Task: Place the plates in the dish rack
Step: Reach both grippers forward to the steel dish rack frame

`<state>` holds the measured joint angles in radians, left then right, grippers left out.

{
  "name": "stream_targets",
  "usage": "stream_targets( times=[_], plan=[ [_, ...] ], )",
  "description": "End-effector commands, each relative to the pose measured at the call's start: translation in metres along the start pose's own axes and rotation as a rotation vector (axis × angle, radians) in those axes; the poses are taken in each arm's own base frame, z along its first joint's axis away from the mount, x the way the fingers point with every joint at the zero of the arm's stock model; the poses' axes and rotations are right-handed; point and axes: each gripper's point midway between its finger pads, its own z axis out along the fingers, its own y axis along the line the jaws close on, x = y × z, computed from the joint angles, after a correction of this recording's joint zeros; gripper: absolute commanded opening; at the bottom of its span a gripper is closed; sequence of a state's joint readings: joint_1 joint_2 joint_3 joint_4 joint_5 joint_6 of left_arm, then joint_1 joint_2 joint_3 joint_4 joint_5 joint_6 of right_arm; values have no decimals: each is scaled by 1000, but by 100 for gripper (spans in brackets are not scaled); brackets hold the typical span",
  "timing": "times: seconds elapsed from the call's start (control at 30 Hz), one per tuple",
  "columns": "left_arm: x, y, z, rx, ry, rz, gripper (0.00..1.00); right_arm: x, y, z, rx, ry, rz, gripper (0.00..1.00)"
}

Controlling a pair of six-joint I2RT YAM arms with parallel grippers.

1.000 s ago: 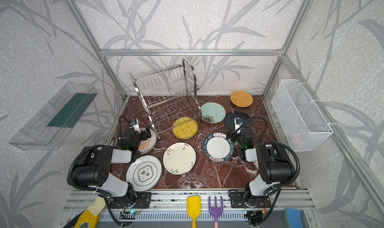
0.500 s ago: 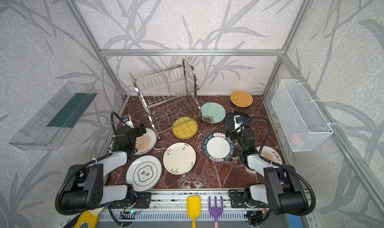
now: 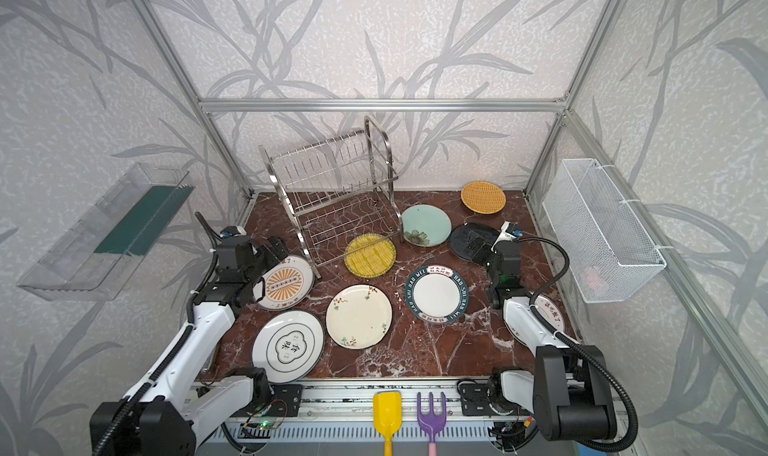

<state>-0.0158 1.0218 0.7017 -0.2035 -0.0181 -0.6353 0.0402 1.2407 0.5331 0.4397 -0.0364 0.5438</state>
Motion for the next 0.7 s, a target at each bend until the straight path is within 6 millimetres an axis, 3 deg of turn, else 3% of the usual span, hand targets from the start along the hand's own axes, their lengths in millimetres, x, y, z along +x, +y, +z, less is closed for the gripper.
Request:
stream_targets(
  times=[0.0, 0.1, 0.23, 0.37, 0.67],
  plan=[
    [45, -2, 2, -9, 156, 14, 99, 15, 53, 6, -158, 106, -85, 99],
    [55, -14, 11, -14, 173, 74, 92, 33, 94, 7, -252, 158, -257, 99],
    [62, -22, 23, -32, 195, 67, 67, 52, 139, 16, -394, 223, -387, 95],
    [58, -30, 32, -59, 174, 86, 59, 71, 171, 43, -485, 317, -470, 88],
    [46, -35, 41, -102, 117, 82, 57, 95, 213, 98, -584, 434, -490, 74]
  ],
)
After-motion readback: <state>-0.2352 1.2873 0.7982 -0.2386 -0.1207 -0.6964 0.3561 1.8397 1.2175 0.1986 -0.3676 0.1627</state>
